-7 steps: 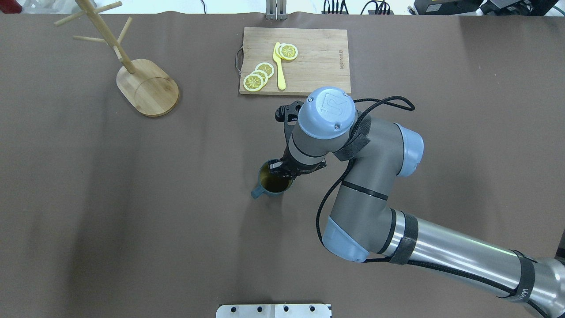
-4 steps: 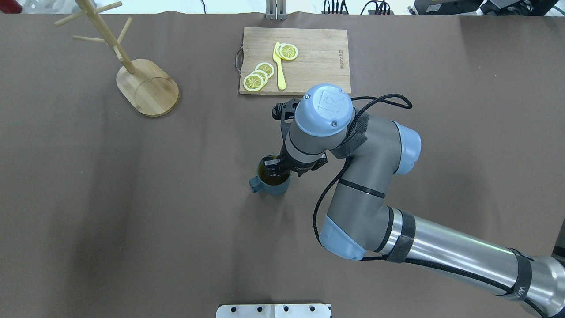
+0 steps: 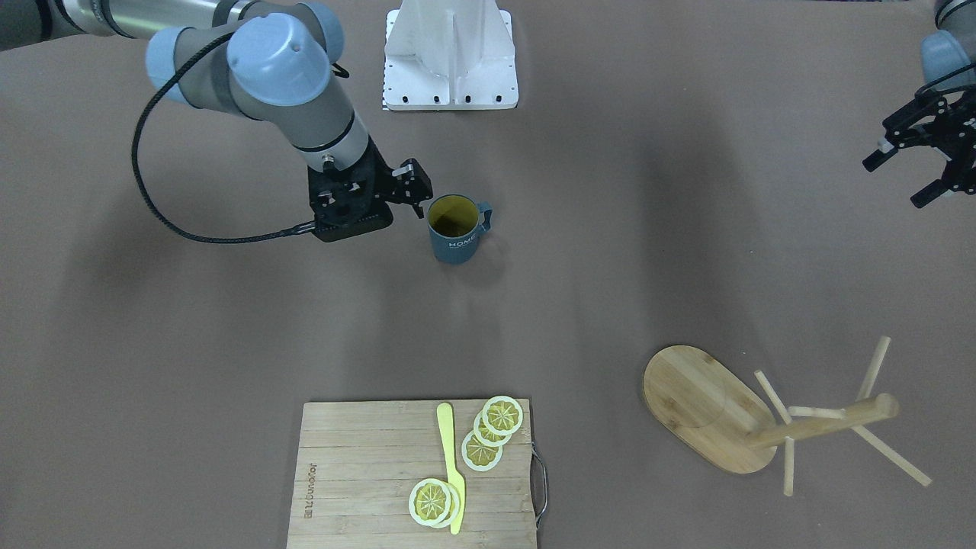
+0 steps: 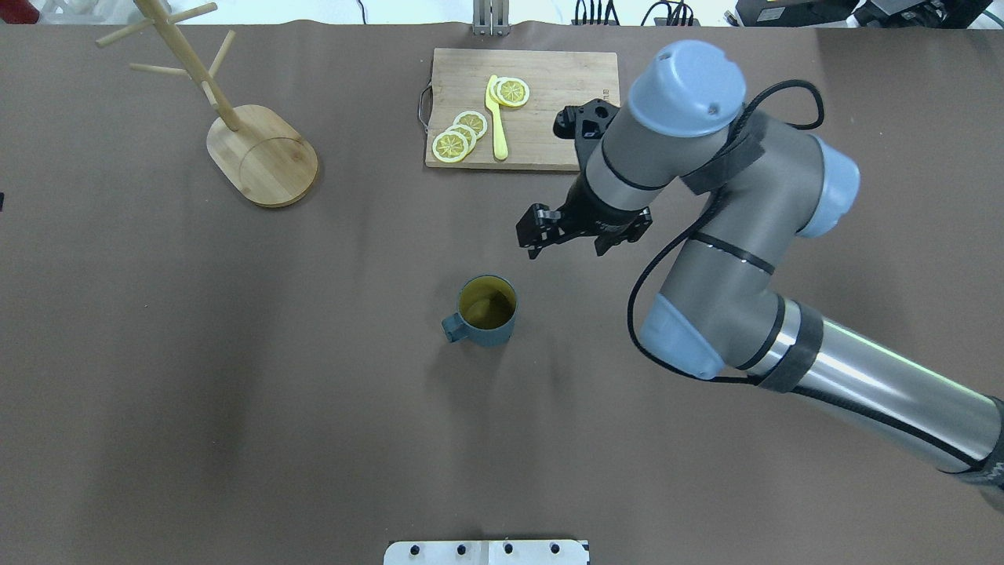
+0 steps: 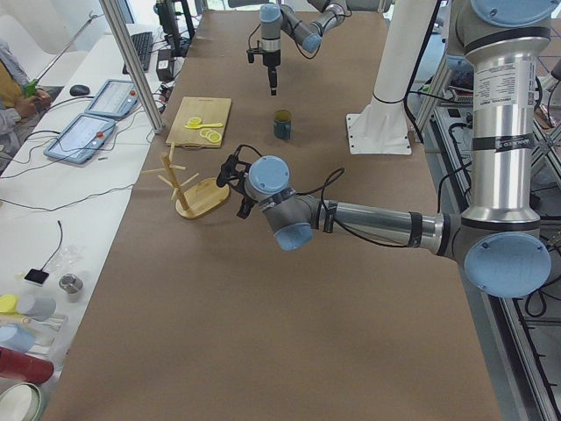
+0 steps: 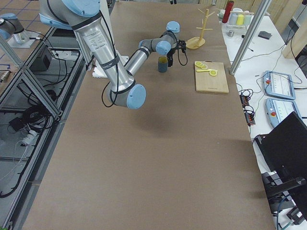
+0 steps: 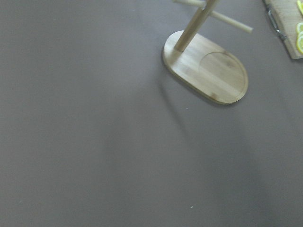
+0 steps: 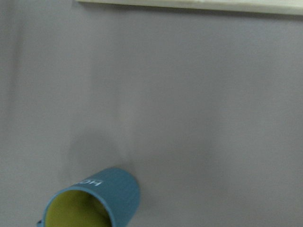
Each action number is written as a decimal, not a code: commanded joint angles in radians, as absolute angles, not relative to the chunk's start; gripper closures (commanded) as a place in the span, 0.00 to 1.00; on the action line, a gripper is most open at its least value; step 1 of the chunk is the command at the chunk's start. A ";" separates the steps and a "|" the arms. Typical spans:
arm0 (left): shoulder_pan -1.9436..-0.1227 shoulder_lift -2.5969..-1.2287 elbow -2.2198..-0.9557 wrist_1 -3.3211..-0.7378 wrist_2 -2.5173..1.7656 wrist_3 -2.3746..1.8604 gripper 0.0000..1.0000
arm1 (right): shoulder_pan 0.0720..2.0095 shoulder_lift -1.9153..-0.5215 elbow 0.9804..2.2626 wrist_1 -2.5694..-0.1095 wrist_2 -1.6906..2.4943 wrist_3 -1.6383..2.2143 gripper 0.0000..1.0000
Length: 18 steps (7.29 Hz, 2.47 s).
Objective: Hang cup on storage rack
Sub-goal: 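Release the teal mug upright and withdraw the right gripper while the left arm reaches in, then move the left gripper to the teal mug handle and close on it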
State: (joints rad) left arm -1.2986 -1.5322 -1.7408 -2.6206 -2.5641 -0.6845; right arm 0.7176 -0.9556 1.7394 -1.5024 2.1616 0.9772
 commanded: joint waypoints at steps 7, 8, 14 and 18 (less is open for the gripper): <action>-0.679 -1.867 -1.764 -2.657 -1.959 -0.715 0.05 | 1.251 -1.342 1.596 -1.509 2.405 0.355 0.00; -0.663 -1.887 -1.760 -2.625 -1.959 -0.703 0.07 | 1.320 -1.344 1.527 -1.516 2.416 0.228 0.00; -0.476 -1.927 -1.704 -2.569 -1.806 -0.603 0.16 | 1.486 -1.358 1.390 -1.534 2.396 0.057 0.00; -0.465 -1.983 -1.631 -2.572 -1.804 -0.541 0.29 | 1.493 -1.353 1.399 -1.531 2.396 0.057 0.00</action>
